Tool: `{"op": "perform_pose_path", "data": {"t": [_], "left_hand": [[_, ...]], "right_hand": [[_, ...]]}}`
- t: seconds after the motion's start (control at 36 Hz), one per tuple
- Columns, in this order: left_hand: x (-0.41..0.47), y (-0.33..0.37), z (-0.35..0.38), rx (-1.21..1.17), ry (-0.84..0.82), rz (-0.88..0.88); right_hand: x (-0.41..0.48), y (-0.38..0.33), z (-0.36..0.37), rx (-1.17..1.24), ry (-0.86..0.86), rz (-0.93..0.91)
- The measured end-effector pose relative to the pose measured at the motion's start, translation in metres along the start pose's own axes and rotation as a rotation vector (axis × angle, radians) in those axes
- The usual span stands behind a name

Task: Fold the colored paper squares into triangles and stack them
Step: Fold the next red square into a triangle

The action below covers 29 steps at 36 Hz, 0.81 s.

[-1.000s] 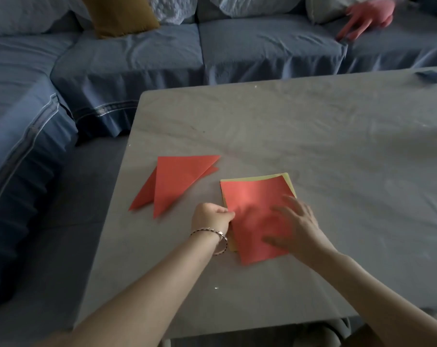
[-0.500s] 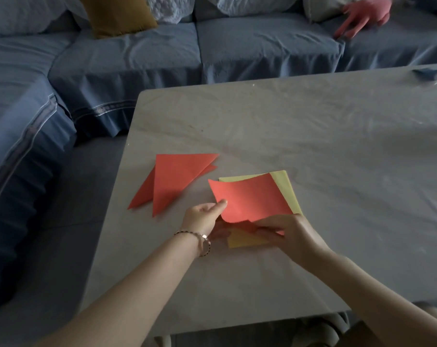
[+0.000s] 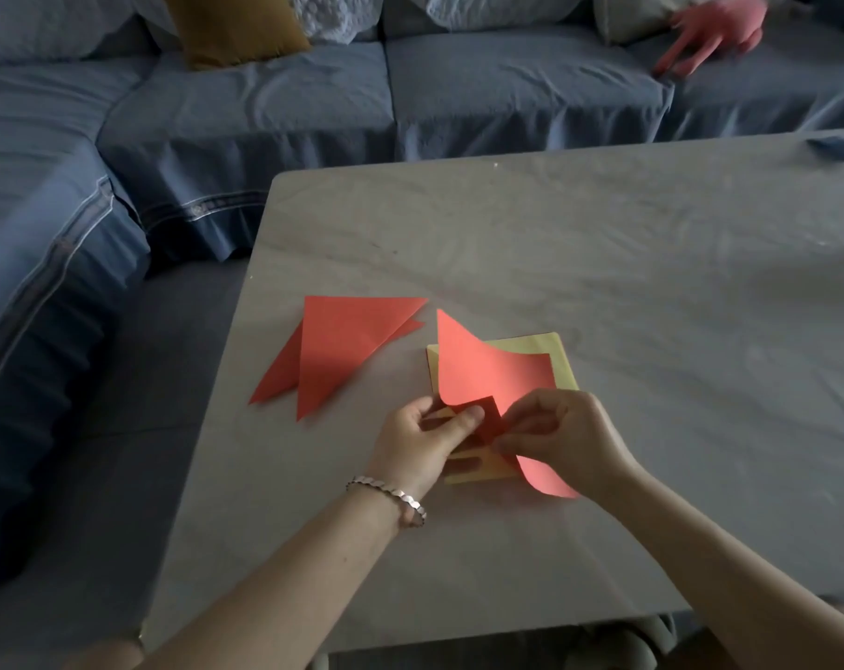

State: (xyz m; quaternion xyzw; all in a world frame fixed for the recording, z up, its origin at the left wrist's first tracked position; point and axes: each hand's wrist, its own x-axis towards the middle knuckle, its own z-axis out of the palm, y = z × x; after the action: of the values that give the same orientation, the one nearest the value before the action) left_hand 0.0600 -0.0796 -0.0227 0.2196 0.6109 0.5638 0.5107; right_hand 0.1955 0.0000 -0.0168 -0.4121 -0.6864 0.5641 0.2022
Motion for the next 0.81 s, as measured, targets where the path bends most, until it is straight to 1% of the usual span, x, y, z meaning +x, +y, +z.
{"op": "perform_pose_path", "data": {"t": [0.17, 0.28, 0.39, 0.53, 0.58, 0.64, 0.72, 0.78, 0.81], "left_hand": [[-0.002, 0.007, 0.007, 0.012, -0.071, 0.076], [-0.003, 0.01, 0.012, 0.046, -0.05, 0.116], [-0.003, 0.014, 0.016, -0.026, 0.006, 0.065], [-0.001, 0.013, 0.015, -0.045, -0.032, 0.041], [0.002, 0.008, 0.013, -0.035, 0.023, 0.009], [0.007, 0.003, 0.01, -0.07, 0.123, -0.037], [0.016, -0.005, 0.003, -0.153, 0.284, -0.123], [0.017, -0.009, 0.002, -0.195, 0.343, -0.176], [0.016, -0.01, 0.004, -0.23, 0.346, -0.205]], "right_hand": [[0.002, -0.005, 0.001, 0.067, 0.042, 0.006], [0.004, -0.006, 0.002, 0.027, 0.046, 0.011], [0.004, -0.008, 0.0, 0.107, 0.024, 0.022], [0.005, -0.006, -0.003, 0.222, 0.008, 0.083], [0.005, -0.004, -0.005, 0.144, 0.0, 0.064], [0.007, 0.004, -0.009, -0.066, 0.051, -0.018], [0.009, 0.011, -0.015, -0.323, 0.215, -0.113], [0.01, 0.015, -0.018, -0.401, 0.334, -0.156], [0.01, 0.016, -0.02, -0.435, 0.374, -0.185]]}}
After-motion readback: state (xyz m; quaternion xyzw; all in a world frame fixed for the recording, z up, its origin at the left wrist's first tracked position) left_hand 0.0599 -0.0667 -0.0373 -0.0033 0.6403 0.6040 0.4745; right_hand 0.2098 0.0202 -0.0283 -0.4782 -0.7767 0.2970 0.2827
